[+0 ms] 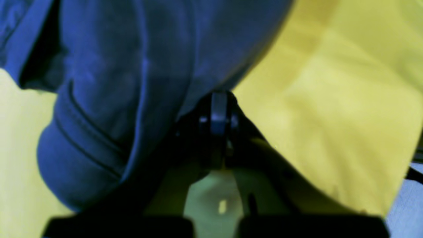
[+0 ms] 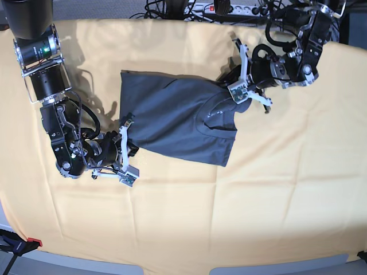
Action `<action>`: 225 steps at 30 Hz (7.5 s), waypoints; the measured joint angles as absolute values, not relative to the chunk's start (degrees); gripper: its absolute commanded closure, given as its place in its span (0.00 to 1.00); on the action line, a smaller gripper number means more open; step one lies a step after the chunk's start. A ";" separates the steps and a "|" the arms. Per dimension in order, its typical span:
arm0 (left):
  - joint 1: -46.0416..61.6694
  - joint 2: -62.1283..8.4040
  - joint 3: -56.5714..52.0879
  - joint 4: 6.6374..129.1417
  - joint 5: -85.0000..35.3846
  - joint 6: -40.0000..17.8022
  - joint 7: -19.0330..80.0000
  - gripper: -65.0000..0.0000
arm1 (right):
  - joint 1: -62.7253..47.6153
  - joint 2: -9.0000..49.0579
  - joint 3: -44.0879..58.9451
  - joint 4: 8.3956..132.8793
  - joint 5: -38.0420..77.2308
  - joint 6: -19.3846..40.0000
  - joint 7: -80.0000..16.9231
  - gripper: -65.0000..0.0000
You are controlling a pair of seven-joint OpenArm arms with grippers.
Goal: Fold the T-shirt properly
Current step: 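Grasp the shoulder edge with the left gripper and fold it toward the hem, then grasp the shirt's two sides with both grippers, then pull the sides inward with both grippers to square the folded shirt, then smooth the folded edge with the right gripper, then withdraw it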
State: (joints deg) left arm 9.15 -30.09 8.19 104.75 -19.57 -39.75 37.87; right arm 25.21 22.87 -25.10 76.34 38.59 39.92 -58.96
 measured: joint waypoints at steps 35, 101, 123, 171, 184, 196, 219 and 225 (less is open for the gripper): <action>-30.28 -17.43 13.02 60.64 -13.89 -39.68 25.96 1.00 | -5.69 30.39 -22.55 109.60 24.80 18.72 -57.10 1.00; -2.72 -16.34 -1.61 90.74 -53.49 -39.66 57.65 1.00 | 26.87 13.43 -14.00 74.13 39.09 40.38 -40.51 1.00; 3.27 -16.19 -11.33 92.40 -53.47 -39.55 58.11 1.00 | 19.70 10.90 -17.91 63.75 9.32 23.53 -18.98 1.00; 3.03 -33.39 -18.63 92.86 -56.14 -39.55 58.13 1.00 | -9.67 18.98 0.82 94.83 56.66 39.70 -64.34 1.00; 3.01 -33.32 -18.72 92.86 -56.16 -39.55 58.08 1.00 | -14.35 16.19 0.51 107.37 58.89 39.68 -70.22 1.00; 3.03 -33.34 -18.72 92.86 -56.53 -39.55 58.11 1.00 | -15.90 16.49 0.49 114.91 31.79 32.47 -57.54 1.00; 3.03 -33.34 -18.72 92.86 -56.55 -39.55 58.11 1.00 | -16.27 12.64 0.16 114.91 30.72 35.18 -52.07 1.00; 3.03 -33.34 -18.72 92.86 -57.45 -39.55 58.11 1.00 | -16.36 12.67 0.16 114.37 29.26 32.80 -51.99 1.00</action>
State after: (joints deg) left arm 3.03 -33.34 -18.72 92.86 -57.45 -39.55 58.11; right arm -16.36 12.67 0.16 114.37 29.26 32.80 -51.99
